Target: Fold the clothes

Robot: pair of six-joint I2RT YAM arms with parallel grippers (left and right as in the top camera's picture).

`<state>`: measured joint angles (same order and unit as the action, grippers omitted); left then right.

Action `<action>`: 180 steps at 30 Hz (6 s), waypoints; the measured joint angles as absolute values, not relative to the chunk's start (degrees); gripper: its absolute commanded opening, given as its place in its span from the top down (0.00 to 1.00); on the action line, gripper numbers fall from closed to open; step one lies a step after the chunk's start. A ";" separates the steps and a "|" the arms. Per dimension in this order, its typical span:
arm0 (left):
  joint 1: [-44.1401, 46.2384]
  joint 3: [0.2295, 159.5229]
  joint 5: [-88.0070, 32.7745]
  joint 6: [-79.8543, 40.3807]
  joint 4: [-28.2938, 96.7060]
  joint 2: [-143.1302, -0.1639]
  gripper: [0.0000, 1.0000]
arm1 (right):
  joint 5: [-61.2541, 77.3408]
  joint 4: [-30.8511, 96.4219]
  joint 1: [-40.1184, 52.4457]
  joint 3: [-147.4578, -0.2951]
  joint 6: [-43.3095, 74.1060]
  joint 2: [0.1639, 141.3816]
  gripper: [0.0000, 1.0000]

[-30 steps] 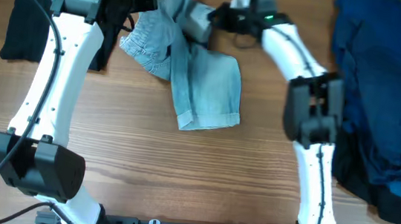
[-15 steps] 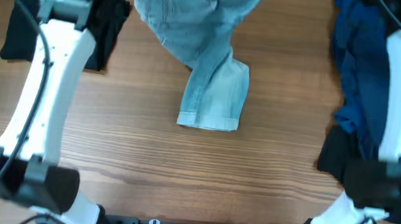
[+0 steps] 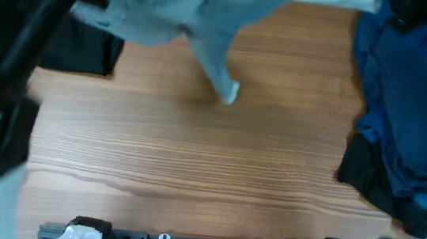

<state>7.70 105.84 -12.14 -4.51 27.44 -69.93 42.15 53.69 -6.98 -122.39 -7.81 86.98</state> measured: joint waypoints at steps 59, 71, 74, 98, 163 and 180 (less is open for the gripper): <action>37.58 105.82 -15.97 -2.07 40.42 -80.05 0.96 | 39.68 63.90 -6.50 -122.74 -7.84 108.07 0.96; 26.96 105.82 -6.17 -1.45 60.51 -90.94 0.96 | 39.97 69.67 -9.54 -122.76 -10.63 108.33 0.79; 21.76 105.82 -5.37 -1.32 61.78 -93.58 0.96 | 40.10 73.34 -9.28 -122.76 -10.81 109.71 0.76; 6.33 105.82 -1.32 -1.13 60.20 -100.86 0.96 | 31.59 74.96 -1.26 -122.72 -8.08 129.82 0.58; 6.35 105.82 -1.98 -1.13 57.56 -100.79 0.96 | 20.49 60.62 13.02 -122.69 28.86 140.09 0.96; 8.38 109.91 -2.98 -2.24 48.51 -77.80 0.96 | 20.58 69.19 -4.05 -123.26 19.55 97.54 0.96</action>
